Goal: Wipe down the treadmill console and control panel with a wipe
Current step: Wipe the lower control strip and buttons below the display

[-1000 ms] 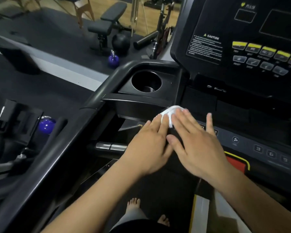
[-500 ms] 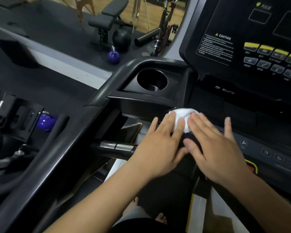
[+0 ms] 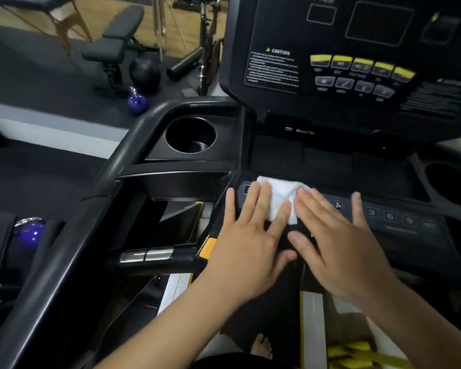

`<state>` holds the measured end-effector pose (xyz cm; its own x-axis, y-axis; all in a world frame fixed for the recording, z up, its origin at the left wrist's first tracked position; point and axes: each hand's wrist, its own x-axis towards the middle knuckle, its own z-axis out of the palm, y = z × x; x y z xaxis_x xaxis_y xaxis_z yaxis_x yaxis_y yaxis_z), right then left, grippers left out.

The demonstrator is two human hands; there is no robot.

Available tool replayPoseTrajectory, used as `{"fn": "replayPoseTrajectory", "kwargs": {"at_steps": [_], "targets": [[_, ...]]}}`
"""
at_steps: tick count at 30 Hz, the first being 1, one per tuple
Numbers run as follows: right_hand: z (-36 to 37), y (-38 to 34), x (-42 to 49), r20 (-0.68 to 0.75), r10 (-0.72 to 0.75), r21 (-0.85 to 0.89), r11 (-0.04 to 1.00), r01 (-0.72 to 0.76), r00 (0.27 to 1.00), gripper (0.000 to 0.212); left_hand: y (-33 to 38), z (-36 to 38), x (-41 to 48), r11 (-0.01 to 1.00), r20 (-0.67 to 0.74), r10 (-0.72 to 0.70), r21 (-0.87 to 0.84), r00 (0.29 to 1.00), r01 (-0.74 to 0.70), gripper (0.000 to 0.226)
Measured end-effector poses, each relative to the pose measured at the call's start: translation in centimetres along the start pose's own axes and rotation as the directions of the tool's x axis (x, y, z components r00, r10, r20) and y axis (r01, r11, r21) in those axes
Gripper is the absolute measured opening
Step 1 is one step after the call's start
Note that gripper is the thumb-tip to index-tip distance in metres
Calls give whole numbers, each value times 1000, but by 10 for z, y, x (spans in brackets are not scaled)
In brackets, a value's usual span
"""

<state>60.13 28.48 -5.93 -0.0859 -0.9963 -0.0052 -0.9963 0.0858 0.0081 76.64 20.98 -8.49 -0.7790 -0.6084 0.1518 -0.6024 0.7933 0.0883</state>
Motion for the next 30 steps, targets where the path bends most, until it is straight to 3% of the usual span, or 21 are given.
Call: {"fn": "replayPoseTrajectory", "kwargs": {"at_steps": [5,10,12,16,21,26,30], "targets": [[2,2,-18,8,86,38,995,-87,996,69,25,-2,4,998,12,25,57,1000,-25,80],[11,11,-64,6,84,54,995,-84,996,65,50,10,-17,992,114,121,23,986,-125,112],[10,24,-61,5,148,67,987,-148,989,66,58,1,0,991,159,111,59,981,-121,110],[7,50,-47,-6,276,64,959,-275,961,72,77,-5,42,977,52,176,113,983,-181,101],[11,47,-75,-23,298,129,948,-292,954,71,86,14,31,963,57,246,99,968,-251,100],[21,65,-104,-36,341,156,930,-332,939,68,95,15,41,936,98,293,172,951,-307,79],[18,97,-86,-63,430,141,897,-418,901,74,122,5,69,892,185,335,255,924,-375,94]]}}
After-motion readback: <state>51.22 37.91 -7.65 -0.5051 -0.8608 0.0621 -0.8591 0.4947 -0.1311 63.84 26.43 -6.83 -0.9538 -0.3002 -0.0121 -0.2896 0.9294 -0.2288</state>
